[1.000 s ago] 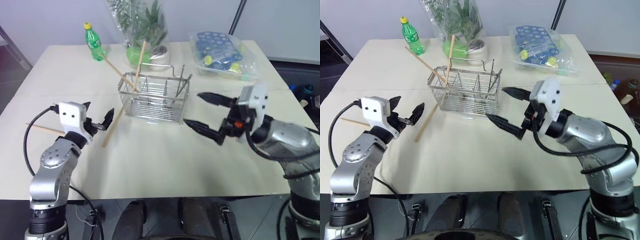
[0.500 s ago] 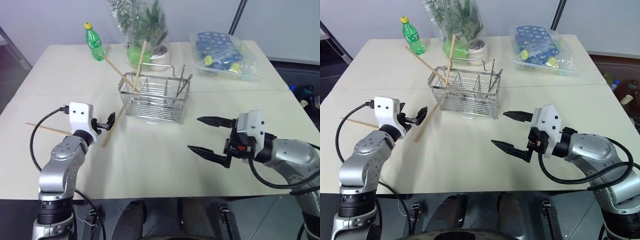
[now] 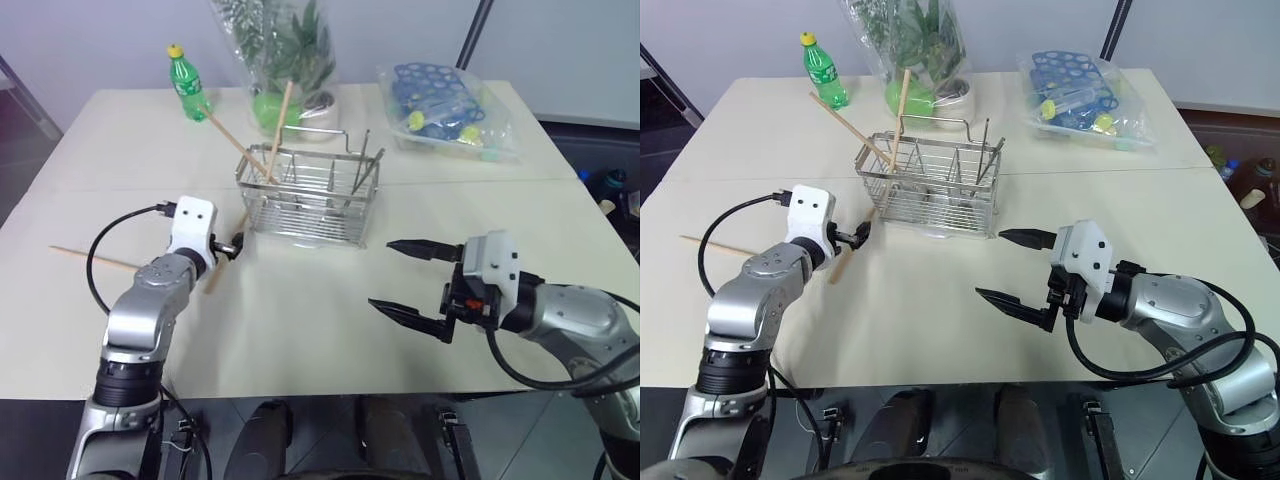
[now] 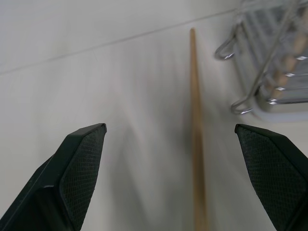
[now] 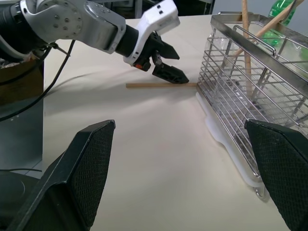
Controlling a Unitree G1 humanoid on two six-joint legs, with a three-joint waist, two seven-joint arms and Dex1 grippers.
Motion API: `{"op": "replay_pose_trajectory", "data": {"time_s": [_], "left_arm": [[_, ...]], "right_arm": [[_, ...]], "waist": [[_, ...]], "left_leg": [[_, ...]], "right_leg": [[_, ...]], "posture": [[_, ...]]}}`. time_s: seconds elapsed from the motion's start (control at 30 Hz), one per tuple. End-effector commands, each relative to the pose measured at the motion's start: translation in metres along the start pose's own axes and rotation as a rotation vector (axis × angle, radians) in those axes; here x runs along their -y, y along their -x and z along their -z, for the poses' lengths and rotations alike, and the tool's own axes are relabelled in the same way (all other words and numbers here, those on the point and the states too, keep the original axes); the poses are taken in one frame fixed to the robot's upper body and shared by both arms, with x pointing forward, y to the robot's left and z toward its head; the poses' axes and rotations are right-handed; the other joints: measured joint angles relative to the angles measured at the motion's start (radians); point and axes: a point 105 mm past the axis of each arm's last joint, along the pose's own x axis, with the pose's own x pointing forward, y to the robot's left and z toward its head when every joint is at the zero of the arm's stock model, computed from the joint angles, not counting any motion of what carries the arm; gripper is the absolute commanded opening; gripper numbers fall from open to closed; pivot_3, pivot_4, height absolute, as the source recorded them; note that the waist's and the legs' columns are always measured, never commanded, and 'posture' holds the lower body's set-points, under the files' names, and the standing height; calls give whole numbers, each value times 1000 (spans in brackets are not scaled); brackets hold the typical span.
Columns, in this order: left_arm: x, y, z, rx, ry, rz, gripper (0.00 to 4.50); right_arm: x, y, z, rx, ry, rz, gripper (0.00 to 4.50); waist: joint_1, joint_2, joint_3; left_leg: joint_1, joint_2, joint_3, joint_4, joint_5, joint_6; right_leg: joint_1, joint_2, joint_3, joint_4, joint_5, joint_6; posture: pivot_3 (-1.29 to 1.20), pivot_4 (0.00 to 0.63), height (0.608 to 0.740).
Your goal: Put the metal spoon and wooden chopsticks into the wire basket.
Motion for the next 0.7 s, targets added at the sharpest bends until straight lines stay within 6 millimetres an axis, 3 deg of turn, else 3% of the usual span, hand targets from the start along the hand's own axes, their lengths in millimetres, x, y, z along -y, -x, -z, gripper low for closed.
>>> {"op": "replay_pose_trajectory", "data": {"time_s": [0.03, 0.3, 0.57, 0.7], "left_arm": [[-6, -5, -4, -42, -2, -47, 4500], [6, -19, 8, -147, -10, 20, 4500], [29, -14, 31, -262, -23, 120, 4500], [32, -11, 34, -286, -19, 130, 4500]], "right_arm": [[-2, 4, -15, 32, 59, -6, 4416], [-2, 3, -18, 33, 77, -9, 4416], [-1, 3, -17, 39, 79, 7, 4416], [0, 3, -16, 39, 78, 15, 4416]], "waist": [[0, -1, 0], [1, -1, 0], [1, -1, -1], [1, -1, -1]], "left_leg": [[0, 0, 0, 0, 0, 0], [0, 0, 0, 0, 0, 0], [1, 0, 0, 1, 0, 0], [1, 0, 0, 1, 0, 0]], "right_leg": [[0, 0, 0, 0, 0, 0], [0, 0, -1, 0, 0, 0], [2, 0, -1, 0, 0, 0], [2, 0, -1, 0, 0, 0]], "posture": [[0, 150, 740], [0, 150, 740], [0, 150, 740], [0, 150, 740]]}}
